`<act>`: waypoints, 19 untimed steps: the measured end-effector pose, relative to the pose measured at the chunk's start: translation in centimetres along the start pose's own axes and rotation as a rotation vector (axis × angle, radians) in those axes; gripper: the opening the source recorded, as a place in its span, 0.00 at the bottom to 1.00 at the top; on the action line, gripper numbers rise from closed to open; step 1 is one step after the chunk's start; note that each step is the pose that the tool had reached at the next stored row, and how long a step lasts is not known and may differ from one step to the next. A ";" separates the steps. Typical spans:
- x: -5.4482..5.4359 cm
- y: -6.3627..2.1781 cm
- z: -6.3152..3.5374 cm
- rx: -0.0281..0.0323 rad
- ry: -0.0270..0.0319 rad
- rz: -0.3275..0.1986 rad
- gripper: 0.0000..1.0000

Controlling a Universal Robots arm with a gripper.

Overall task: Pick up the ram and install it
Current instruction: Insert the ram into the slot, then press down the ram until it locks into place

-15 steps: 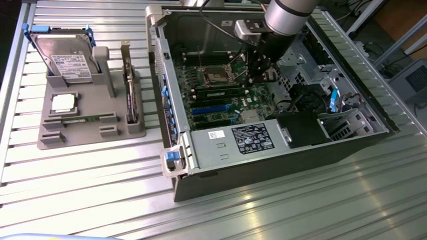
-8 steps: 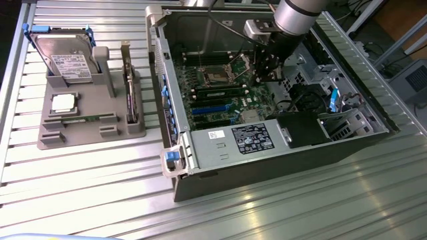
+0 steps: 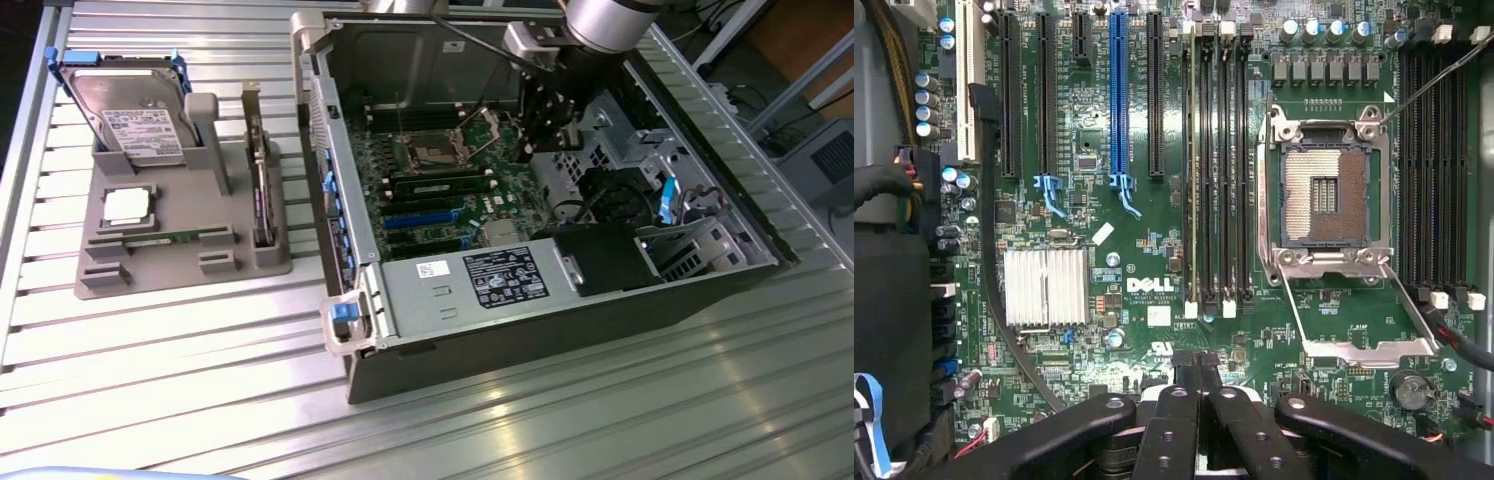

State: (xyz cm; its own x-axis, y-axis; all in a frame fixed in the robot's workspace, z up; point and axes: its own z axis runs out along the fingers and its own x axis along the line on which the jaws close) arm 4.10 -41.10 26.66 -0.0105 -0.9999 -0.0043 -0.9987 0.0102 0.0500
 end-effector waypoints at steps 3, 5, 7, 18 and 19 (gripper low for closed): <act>0.0 0.00 -0.01 -0.0001 0.0002 0.000 0.10; 0.0 0.11 0.02 -0.0001 0.0003 0.000 0.10; 0.0 1.07 0.62 -0.0001 0.0002 0.000 0.10; -0.1 2.83 3.82 -0.0002 0.0007 0.000 0.10; -0.1 2.83 3.62 0.0004 -0.0014 0.000 0.10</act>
State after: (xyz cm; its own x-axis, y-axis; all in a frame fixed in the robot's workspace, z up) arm 1.09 -40.95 23.19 -0.0105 -0.9999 -0.0057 -0.9987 0.0102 0.0496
